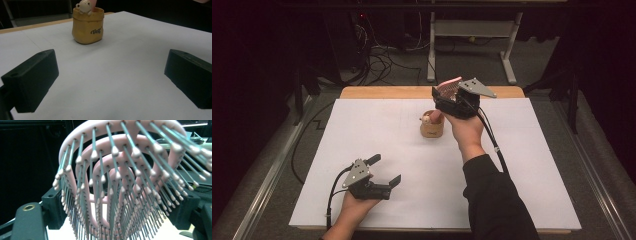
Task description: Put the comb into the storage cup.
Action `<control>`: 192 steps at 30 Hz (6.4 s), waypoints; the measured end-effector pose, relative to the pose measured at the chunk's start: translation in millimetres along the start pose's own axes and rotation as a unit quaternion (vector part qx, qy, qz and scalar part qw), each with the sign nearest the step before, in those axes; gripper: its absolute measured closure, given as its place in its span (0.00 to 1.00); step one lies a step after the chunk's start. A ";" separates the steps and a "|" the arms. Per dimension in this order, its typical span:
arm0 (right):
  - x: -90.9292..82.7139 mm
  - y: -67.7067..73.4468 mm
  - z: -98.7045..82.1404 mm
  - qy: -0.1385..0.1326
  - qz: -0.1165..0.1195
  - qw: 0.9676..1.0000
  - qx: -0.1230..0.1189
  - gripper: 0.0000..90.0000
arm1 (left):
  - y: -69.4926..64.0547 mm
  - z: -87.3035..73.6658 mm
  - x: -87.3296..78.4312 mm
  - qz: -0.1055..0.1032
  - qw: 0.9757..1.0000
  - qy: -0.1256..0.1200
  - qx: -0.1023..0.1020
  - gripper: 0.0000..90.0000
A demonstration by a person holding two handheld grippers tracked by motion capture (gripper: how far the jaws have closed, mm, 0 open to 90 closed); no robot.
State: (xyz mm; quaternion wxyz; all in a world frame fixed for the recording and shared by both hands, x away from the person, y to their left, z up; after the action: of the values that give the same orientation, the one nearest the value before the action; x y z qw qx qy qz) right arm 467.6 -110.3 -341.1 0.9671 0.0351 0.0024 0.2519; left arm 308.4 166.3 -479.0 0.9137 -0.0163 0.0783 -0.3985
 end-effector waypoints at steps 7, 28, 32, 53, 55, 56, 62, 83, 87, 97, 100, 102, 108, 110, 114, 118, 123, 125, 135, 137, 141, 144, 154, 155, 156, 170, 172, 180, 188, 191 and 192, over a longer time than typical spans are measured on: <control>6.6 1.9 -7.9 0.007 0.000 1.000 0.001 0.23 | 0.2 -0.4 0.2 0.000 1.000 0.002 0.001 0.00; 20.4 8.5 -30.5 0.028 0.003 1.000 -0.003 0.23 | -0.1 -1.1 0.9 -0.003 1.000 0.002 0.002 0.00; 22.0 8.8 -33.2 0.031 0.003 1.000 -0.004 0.23 | -0.6 -1.3 1.0 -0.004 1.000 0.002 0.002 0.00; 27.0 10.0 -41.1 0.034 0.005 0.999 -0.007 0.22 | 0.0 -2.2 1.6 -0.005 1.000 0.003 -0.001 0.00; 26.6 10.0 -41.0 0.035 0.005 0.999 -0.006 0.22 | -0.2 -2.1 1.6 -0.005 1.000 0.003 -0.001 0.00; 26.5 10.0 -40.9 0.036 0.004 0.999 -0.006 0.22 | -0.2 -2.0 1.5 -0.005 1.000 0.003 -0.001 0.00; 26.0 9.0 -40.2 0.039 0.003 0.999 -0.002 0.22 | -0.1 -2.0 1.6 -0.005 1.000 0.003 -0.001 0.00; 15.9 -2.5 -39.6 0.054 -0.007 0.999 0.006 0.20 | 0.0 -1.6 1.2 -0.004 1.000 0.002 -0.001 0.00; 13.5 -6.3 -41.2 0.057 -0.013 0.998 0.008 0.19 | -0.7 -1.5 1.0 -0.005 1.000 0.002 -0.001 0.00; 5.8 -13.2 -43.5 0.067 -0.019 0.998 0.007 0.17 | 0.2 -0.7 0.1 -0.002 1.000 0.001 -0.002 0.00; 3.1 -14.4 -44.0 0.067 -0.019 0.998 0.005 0.16 | 0.2 -0.6 0.3 -0.001 1.000 0.000 -0.002 0.00; 1.4 -15.5 -44.3 0.067 -0.020 0.998 0.006 0.16 | 0.3 -1.1 0.6 -0.002 1.000 0.003 -0.002 0.00; -4.0 -19.5 -47.1 0.068 -0.020 0.997 0.010 0.15 | 0.2 -1.1 0.7 -0.002 1.000 0.003 -0.001 0.00; -6.1 -21.0 -48.4 0.068 -0.022 0.997 0.012 0.14 | 0.0 -0.9 0.7 -0.002 1.000 0.002 0.000 0.00; -8.9 -23.3 -50.8 0.074 -0.024 0.997 0.008 0.13 | 0.0 -1.2 0.8 -0.002 1.000 0.003 -0.001 0.00; -12.9 -26.0 -53.2 0.073 -0.024 0.997 0.009 0.11 | 0.0 -0.8 0.7 -0.001 1.000 0.002 0.001 0.00; -16.1 -28.1 -55.2 0.072 -0.028 0.997 0.008 0.09 | 0.1 -0.6 0.5 0.000 1.000 0.002 0.001 0.00; -16.7 -28.0 -55.2 0.074 -0.026 0.997 0.006 0.09 | 0.0 -0.8 0.7 -0.001 1.000 0.002 0.002 0.00; -16.3 -29.2 -56.1 0.087 -0.022 0.996 0.016 0.04 | 0.8 -1.4 2.0 -0.001 1.000 0.004 0.002 0.00; -16.7 -30.5 -56.5 0.091 -0.021 0.995 0.017 0.03 | 0.7 -1.5 2.2 -0.001 1.000 0.004 0.003 0.00; -16.9 -33.0 -56.2 0.094 -0.020 0.995 0.020 0.00 | 1.2 -1.7 2.4 -0.001 1.000 0.005 0.002 0.00; -17.6 -34.0 -55.3 0.094 -0.020 0.995 0.018 0.00 | 1.0 -1.6 2.3 -0.001 1.000 0.004 0.002 0.00; -18.7 -33.9 -55.5 0.099 -0.017 0.995 0.009 0.00 | 0.8 -1.6 2.5 -0.001 1.000 0.005 0.003 0.00; -19.0 -33.9 -55.2 0.099 -0.017 0.995 0.008 0.00 | 0.8 -1.6 2.5 -0.001 1.000 0.005 0.004 0.00; -19.4 -33.9 -54.9 0.099 -0.017 0.995 0.006 0.00 | 0.8 -1.7 2.6 -0.002 1.000 0.005 0.004 0.00; -28.0 -36.9 -54.4 0.099 -0.019 0.995 0.005 0.00 | 0.7 -1.9 3.4 -0.001 1.000 0.007 0.007 0.00; -29.7 -37.0 -54.4 0.098 -0.019 0.995 0.006 0.00 | 0.9 -2.0 3.7 -0.001 1.000 0.008 0.007 0.00; -38.8 -38.4 -56.1 0.098 -0.019 0.995 -0.003 0.00 | 1.2 -2.3 4.2 -0.002 1.000 0.011 0.007 0.00; -51.1 -39.5 -62.8 0.102 -0.016 0.995 -0.005 0.00 | 2.7 -3.2 5.0 -0.003 1.000 0.020 0.000 0.00; -57.4 -37.1 -69.6 0.105 -0.009 0.994 -0.005 0.00 | 3.8 -3.5 4.8 -0.004 1.000 0.026 -0.003 0.00; -58.7 -36.7 -71.4 0.107 -0.008 0.994 -0.007 0.00 | 4.3 -3.5 4.4 -0.004 1.000 0.027 -0.004 0.00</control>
State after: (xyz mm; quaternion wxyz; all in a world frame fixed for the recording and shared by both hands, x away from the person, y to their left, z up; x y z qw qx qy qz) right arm 432.6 -166.1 -415.6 0.9635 0.0012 0.1048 0.2462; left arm 313.9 166.1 -483.4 0.9097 -0.0089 0.1046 -0.4017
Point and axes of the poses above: each handheld gripper's, and its own axes: x roughly forward along the jaws, z roughly out of its top, y roughly to its left, the point moved 2 cm from there along x, roughly forward along the jaws, and after that the axes turned 9 degrees about -y, right-handed, at the moved point
